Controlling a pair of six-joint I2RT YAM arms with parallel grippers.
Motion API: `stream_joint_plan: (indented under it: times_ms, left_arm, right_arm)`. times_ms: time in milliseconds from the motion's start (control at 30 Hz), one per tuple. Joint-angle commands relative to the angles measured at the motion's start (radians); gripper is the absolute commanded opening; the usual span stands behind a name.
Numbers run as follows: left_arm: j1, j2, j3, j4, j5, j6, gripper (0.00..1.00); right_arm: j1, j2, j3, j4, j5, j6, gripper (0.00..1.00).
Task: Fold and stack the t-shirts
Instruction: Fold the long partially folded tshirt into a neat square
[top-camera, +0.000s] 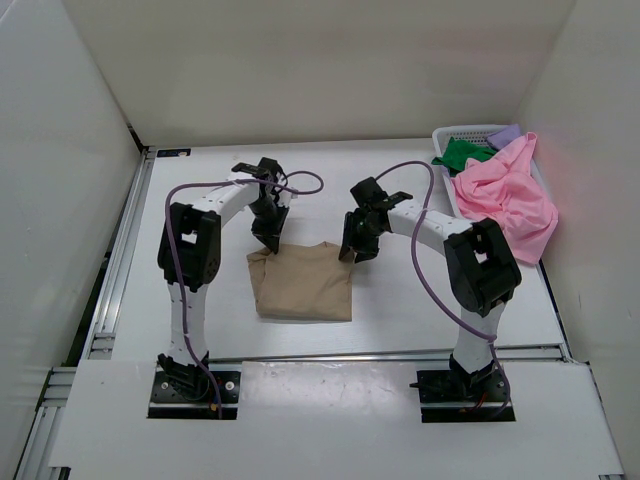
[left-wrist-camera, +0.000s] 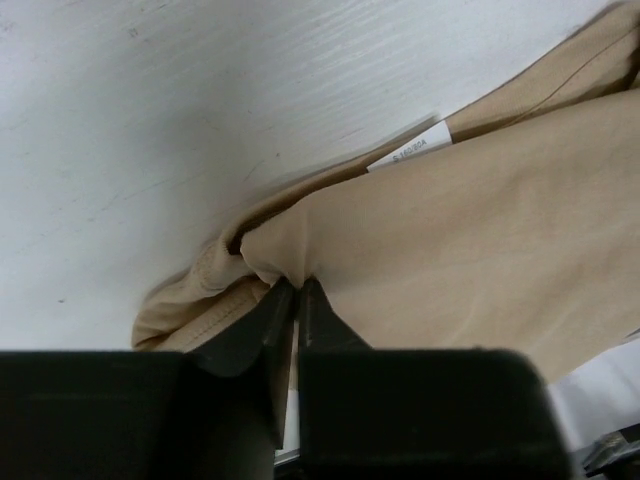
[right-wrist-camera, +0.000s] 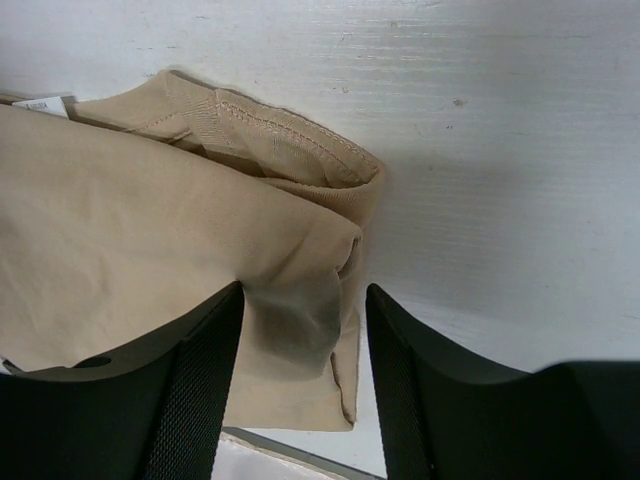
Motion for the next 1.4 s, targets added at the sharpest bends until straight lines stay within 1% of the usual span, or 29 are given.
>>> stream_joint_plan:
  times_ms: [0, 100, 267, 400, 467, 500, 567, 600, 633, 733, 800, 833, 867, 900, 933, 1033, 1133, 1367]
  left_arm:
    - [-0.003, -0.005, 0.028, -0.004, 0.017, 0.003, 0.11]
    - [-0.003, -0.015, 0.04, -0.013, 0.017, 0.003, 0.11]
    - [-0.003, -0.098, 0.019, 0.011, 0.017, 0.003, 0.11]
    - [-0.003, -0.21, -0.021, 0.025, 0.044, 0.003, 0.11]
    - [-0.003, -0.242, -0.032, 0.025, 0.044, 0.003, 0.11]
    - [-0.003, -0.273, -0.032, 0.025, 0.044, 0.003, 0.11]
    - [-0.003, -0.298, -0.032, 0.025, 0.044, 0.003, 0.11]
    - [-0.003, -0.319, -0.032, 0.013, 0.034, 0.003, 0.11]
    - [-0.003, -0.33, -0.05, 0.002, 0.034, 0.003, 0.11]
    - [-0.003, -0.388, -0.096, 0.002, 0.025, 0.003, 0.11]
    - [-0.003, -0.422, -0.154, 0.011, 0.01, 0.003, 0.11]
    - [0.017, -0.46, -0.193, 0.011, -0.005, 0.003, 0.11]
    - [0.026, -0.477, -0.193, 0.027, -0.015, 0.003, 0.11]
    - [0.038, -0.492, -0.228, 0.036, -0.015, 0.003, 0.11]
    - [0.049, -0.521, -0.248, 0.062, -0.044, 0.003, 0.11]
    - [0.07, -0.545, -0.32, 0.123, -0.084, 0.003, 0.11]
    - [0.08, -0.526, -0.368, 0.158, -0.096, 0.003, 0.11]
    - [0.109, -0.43, -0.368, 0.212, -0.153, 0.003, 0.11]
  right_arm:
    - [0.002, -0.033, -0.001, -0.01, 0.002, -0.007, 0.51]
    - [0.002, -0.033, -0.001, -0.01, 0.013, -0.007, 0.45]
    - [0.002, -0.033, 0.008, -0.019, 0.023, -0.007, 0.43]
    - [0.002, -0.033, 0.018, -0.03, 0.023, -0.007, 0.45]
    - [0.012, -0.051, 0.018, -0.03, 0.035, -0.007, 0.41]
    - [0.012, -0.051, 0.018, -0.03, 0.048, -0.007, 0.31]
    - [0.012, -0.06, 0.018, -0.03, 0.048, -0.007, 0.16]
    - [0.012, -0.06, 0.018, -0.021, 0.048, -0.007, 0.06]
    - [0.021, -0.069, 0.027, -0.021, 0.057, -0.007, 0.01]
    - [0.021, -0.07, 0.036, -0.01, 0.057, -0.007, 0.0]
    - [0.03, -0.07, 0.047, -0.01, 0.066, -0.007, 0.0]
    - [0.03, -0.085, 0.057, -0.01, 0.077, 0.002, 0.0]
    - [0.041, -0.094, 0.057, -0.01, 0.089, 0.003, 0.0]
    - [0.041, -0.105, 0.057, 0.002, 0.101, 0.013, 0.0]
    - [0.041, -0.123, 0.057, 0.02, 0.111, 0.025, 0.0]
    - [0.041, -0.114, 0.057, 0.03, 0.123, 0.038, 0.0]
    - [0.041, -0.054, 0.114, 0.015, 0.111, 0.038, 0.0]
    - [0.041, 0.064, 0.189, -0.045, 0.146, 0.067, 0.0]
